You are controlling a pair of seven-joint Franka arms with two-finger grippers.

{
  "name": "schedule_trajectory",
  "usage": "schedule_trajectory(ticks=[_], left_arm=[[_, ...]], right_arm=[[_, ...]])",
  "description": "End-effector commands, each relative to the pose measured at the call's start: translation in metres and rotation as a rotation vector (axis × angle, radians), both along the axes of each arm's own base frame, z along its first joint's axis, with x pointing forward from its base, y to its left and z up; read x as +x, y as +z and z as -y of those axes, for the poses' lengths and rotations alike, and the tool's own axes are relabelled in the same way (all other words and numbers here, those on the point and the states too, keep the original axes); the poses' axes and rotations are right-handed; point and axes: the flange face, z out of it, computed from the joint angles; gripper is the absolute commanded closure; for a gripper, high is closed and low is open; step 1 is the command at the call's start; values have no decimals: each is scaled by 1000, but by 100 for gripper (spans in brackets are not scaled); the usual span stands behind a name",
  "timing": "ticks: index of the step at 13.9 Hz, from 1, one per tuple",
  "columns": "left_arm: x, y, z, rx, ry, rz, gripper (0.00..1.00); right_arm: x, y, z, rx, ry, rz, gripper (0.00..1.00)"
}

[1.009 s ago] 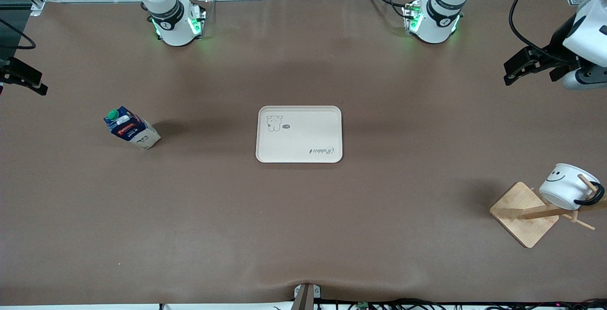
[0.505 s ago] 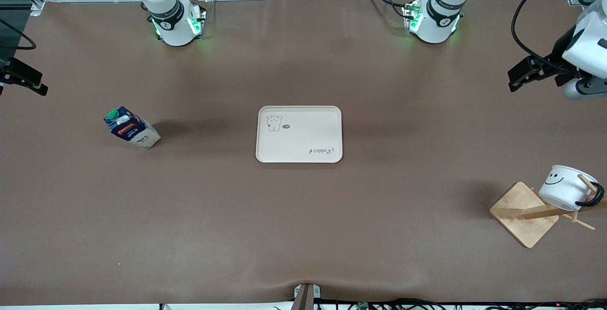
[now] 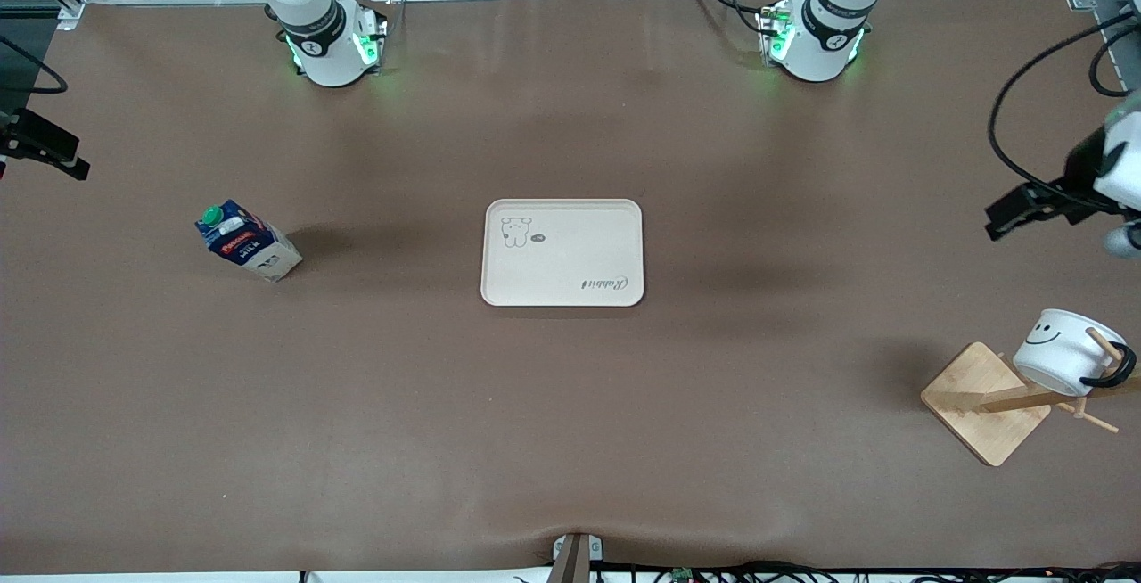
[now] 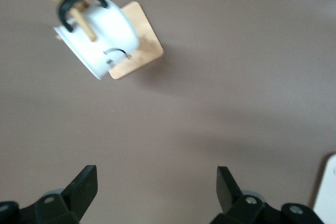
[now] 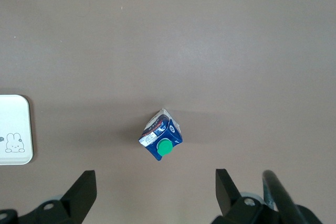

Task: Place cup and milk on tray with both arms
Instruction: 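Move the left gripper toward the white mug on the wooden stand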

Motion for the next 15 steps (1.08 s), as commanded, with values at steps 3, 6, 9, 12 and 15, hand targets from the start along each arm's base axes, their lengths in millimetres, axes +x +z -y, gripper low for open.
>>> schedule_trajectory(ticks=[3, 6, 9, 12, 15], left_arm=[[-7, -3, -63, -72, 118, 77, 0], [-11, -20, -104, -156, 214, 146, 0], [-14, -36, -112, -212, 260, 182, 0], [-21, -59, -119, -244, 302, 214, 0], [-21, -80, -123, -221, 263, 244, 0]], right_arm=[[2, 4, 2, 1, -9, 6, 0], [2, 4, 2, 1, -9, 7, 0], [2, 4, 2, 1, -9, 7, 0], [2, 4, 2, 1, -9, 7, 0], [2, 4, 2, 1, -9, 7, 0]])
